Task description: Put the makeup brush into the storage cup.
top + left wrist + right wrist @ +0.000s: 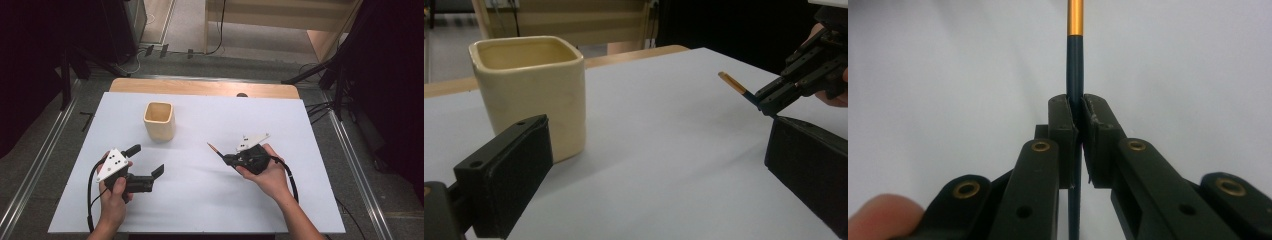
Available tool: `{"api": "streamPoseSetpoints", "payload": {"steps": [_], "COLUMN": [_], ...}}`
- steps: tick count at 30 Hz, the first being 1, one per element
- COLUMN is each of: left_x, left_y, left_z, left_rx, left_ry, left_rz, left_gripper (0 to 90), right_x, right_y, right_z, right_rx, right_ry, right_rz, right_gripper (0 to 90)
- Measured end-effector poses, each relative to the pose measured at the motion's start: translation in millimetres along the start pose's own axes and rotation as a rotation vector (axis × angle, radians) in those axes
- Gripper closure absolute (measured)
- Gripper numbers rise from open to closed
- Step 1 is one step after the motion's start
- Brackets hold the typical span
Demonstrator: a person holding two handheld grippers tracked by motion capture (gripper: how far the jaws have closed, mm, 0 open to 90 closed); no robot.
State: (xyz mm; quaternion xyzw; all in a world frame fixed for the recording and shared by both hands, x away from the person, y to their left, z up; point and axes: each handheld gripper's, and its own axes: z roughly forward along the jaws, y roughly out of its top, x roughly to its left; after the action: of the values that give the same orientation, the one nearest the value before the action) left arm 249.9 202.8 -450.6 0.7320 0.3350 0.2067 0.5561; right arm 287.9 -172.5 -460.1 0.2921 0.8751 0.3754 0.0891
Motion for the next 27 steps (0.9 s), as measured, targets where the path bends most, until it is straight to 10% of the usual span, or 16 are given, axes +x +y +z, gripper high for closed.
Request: {"api": "streamPoseSetpoints", "payload": {"steps": [16,27], "left_x": [-18.9,-27.6], "left_y": [21.3,37.6], "left_z": [30.6,50.9], "left_rx": [-0.029,-0.080], "left_ry": [-0.067,-0.186], "left_rz": [0.009,-0.050], "left_gripper": [0.0,4.5], "right_x": [9.3,21.9], "right_y": [-5.2,-4.2], "right_z": [-20.2,-25.8], "right_rx": [-0.274,-0.381], "right_ry": [0.017,0.001], "right_rz": [0.072,0.054], "right_gripper": [84.8,84.8]}}
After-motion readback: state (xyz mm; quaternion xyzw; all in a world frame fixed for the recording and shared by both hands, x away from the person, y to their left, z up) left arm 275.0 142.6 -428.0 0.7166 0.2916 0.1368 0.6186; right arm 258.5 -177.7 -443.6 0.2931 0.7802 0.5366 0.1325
